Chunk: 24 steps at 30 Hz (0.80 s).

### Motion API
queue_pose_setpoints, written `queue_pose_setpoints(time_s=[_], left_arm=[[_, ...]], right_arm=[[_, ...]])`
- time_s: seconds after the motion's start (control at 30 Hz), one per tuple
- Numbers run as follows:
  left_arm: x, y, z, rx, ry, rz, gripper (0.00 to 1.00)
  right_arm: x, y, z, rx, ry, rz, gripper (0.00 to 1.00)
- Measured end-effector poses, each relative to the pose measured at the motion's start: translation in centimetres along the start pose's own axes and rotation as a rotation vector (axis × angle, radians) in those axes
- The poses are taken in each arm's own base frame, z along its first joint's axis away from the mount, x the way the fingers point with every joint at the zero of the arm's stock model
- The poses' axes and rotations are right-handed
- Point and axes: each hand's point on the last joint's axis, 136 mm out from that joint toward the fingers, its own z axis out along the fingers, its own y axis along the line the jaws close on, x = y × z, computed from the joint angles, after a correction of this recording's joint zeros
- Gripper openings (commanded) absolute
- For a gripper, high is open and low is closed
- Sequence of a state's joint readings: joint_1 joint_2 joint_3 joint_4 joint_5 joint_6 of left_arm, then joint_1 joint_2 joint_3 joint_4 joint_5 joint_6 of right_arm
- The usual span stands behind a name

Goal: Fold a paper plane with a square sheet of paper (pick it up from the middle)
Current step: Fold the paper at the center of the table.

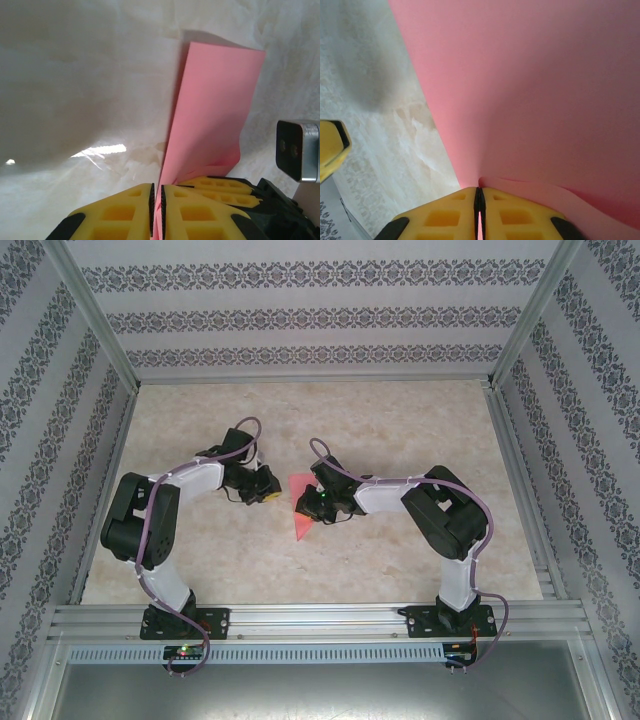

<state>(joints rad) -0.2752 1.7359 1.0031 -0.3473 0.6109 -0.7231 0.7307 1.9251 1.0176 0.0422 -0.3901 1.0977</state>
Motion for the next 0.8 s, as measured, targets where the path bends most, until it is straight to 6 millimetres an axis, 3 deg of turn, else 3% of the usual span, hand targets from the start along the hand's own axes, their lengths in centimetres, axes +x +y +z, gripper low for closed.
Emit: queue_pose_setpoints(time_s=[0.17, 0.43, 0.63, 0.8], left_arm=[[1.3, -0.3, 0.7, 0.007, 0.032, 0.013, 0.14], [4.7, 0.7, 1.3, 0.011, 0.075, -0.019, 0.04], [8.0, 0.0, 1.6, 0.067, 0.11, -0.041, 0.0], [8.8, -0.8, 1.9, 0.115, 0.114, -0.061, 0.0]], right_arm=[[-0.1, 0.2, 0.0, -0.008, -0.003, -0.004, 0.2], [-0.1, 0.3, 0.0, -0.011, -0.001, -0.005, 0.19], [0.0, 0.1, 0.0, -0.006, 0.0, -0.001, 0.16], [0.0, 0.1, 0.0, -0.005, 0.0, 0.002, 0.16]])
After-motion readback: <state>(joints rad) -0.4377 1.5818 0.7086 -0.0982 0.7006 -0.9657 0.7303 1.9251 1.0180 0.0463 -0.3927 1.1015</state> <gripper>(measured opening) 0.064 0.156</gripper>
